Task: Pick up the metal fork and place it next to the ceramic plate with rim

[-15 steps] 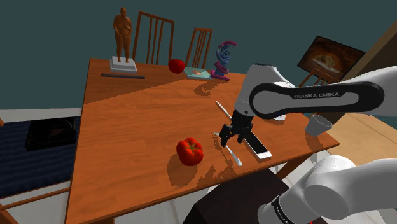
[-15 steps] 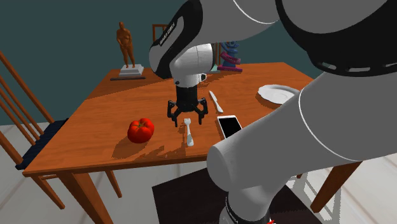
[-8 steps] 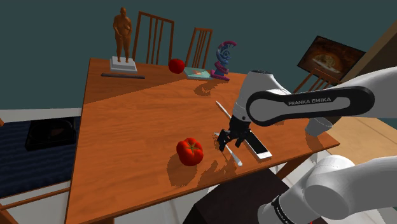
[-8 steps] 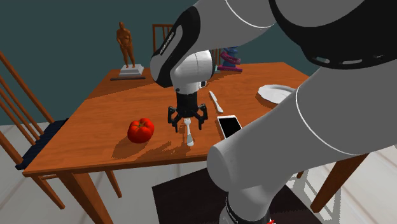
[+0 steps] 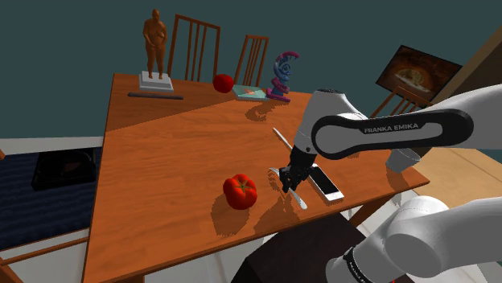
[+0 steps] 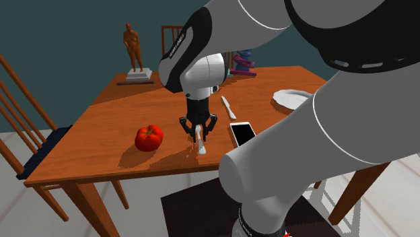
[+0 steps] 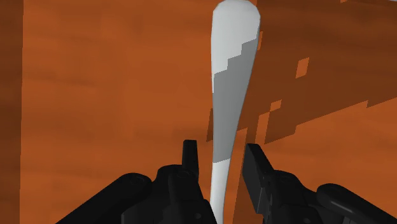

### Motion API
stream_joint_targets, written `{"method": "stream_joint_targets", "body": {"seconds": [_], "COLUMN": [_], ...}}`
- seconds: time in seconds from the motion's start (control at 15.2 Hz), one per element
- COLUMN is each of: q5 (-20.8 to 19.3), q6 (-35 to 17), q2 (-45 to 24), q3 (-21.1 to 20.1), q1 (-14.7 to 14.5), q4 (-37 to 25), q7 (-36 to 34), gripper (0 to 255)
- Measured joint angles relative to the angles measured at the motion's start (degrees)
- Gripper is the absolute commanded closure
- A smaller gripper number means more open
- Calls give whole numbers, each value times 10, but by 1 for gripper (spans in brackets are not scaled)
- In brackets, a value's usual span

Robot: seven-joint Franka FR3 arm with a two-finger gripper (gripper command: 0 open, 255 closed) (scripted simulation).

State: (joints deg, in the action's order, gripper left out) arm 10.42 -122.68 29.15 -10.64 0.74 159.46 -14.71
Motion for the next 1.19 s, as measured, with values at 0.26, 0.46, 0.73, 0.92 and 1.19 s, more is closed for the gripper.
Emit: {"method": "stream_joint_targets", "body": {"seconds": [0.26, 0.46, 0.73, 0.92, 1.19], "q5": [0, 0, -2, -5, -8], "q6": [0, 0, 30, 59, 97], "q2": [0, 0, 17, 33, 51], "q3": [0, 0, 2, 6, 10], "q1": [0, 0, 0, 1, 2], "q4": [0, 0, -13, -26, -46], "q7": [0, 0, -2, -2, -3], "gripper": [255, 255, 255, 255, 255]}}
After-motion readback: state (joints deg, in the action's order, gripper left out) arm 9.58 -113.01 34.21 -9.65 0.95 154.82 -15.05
